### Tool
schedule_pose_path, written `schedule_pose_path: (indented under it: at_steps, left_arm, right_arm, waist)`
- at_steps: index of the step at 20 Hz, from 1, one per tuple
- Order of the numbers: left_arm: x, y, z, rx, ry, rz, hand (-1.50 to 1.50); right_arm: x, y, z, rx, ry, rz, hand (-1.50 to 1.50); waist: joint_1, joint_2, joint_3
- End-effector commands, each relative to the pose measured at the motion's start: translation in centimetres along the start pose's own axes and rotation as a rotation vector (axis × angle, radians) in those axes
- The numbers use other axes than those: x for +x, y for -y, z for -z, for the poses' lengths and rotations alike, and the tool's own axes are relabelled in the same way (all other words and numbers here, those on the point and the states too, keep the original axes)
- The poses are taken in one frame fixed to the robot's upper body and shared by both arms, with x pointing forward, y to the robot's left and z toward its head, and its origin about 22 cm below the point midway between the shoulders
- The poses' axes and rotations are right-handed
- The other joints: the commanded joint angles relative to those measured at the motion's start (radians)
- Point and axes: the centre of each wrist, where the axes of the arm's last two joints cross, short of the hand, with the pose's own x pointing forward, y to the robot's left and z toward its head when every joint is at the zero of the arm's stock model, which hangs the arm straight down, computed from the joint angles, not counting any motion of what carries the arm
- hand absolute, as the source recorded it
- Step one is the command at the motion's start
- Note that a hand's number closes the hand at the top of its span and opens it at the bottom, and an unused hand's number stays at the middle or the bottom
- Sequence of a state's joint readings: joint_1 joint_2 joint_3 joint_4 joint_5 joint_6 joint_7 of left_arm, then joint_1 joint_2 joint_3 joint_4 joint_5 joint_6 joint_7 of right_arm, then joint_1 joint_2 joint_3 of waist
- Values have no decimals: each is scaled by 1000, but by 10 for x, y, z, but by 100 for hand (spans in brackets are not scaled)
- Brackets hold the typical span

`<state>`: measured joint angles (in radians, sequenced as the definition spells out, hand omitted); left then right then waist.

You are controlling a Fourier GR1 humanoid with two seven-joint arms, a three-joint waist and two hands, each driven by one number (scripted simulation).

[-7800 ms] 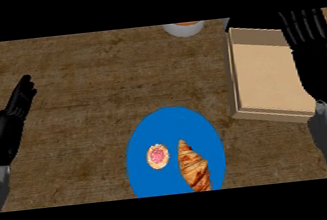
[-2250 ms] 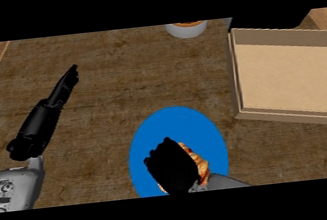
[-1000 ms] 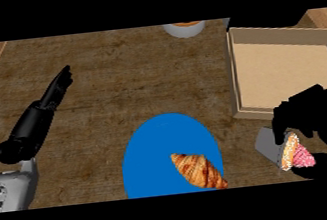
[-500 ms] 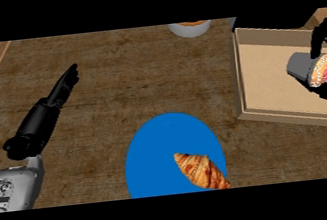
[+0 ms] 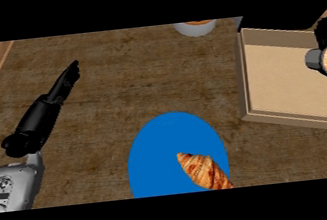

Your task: Pick the cupcake from the plate and place it in the cardboard box

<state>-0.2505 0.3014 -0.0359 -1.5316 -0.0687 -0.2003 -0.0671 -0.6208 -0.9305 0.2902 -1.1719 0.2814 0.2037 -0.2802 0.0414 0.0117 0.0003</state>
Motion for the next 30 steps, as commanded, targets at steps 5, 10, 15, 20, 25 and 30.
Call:
schedule_pose_path:
  at_steps: [5, 10, 15, 20, 25, 30]
  left_arm:
    - [6, 10, 10, -8, 18, 2, 0]
    - [-1, 2, 13, -6, 5, -3, 0]
    - [-4, 12, 10, 4, 9, -2, 0]
    - [0, 2, 5, 20, 1, 7, 0]
    - [7, 8, 11, 6, -3, 16, 0]
    - [-7, -6, 7, 1, 26, 10, 0]
  right_arm:
    - [-46, -12, 16, 262, -97, -96, 150]
    - [-60, -6, 16, 377, 59, -20, -150]
    - [-68, -18, 22, 204, 232, 209, -150]
    - [-74, -30, 27, -60, 289, 764, -150]
    - [-85, -18, 25, -116, 143, 1038, -150]
    - [-103, -6, 2, -227, 71, 1108, -150]
  waist:
    - [15, 6, 1]
    - [-1, 4, 1]
    - [-4, 6, 2]
    - [-14, 0, 4]
    - [-2, 1, 2]
    - [8, 14, 3]
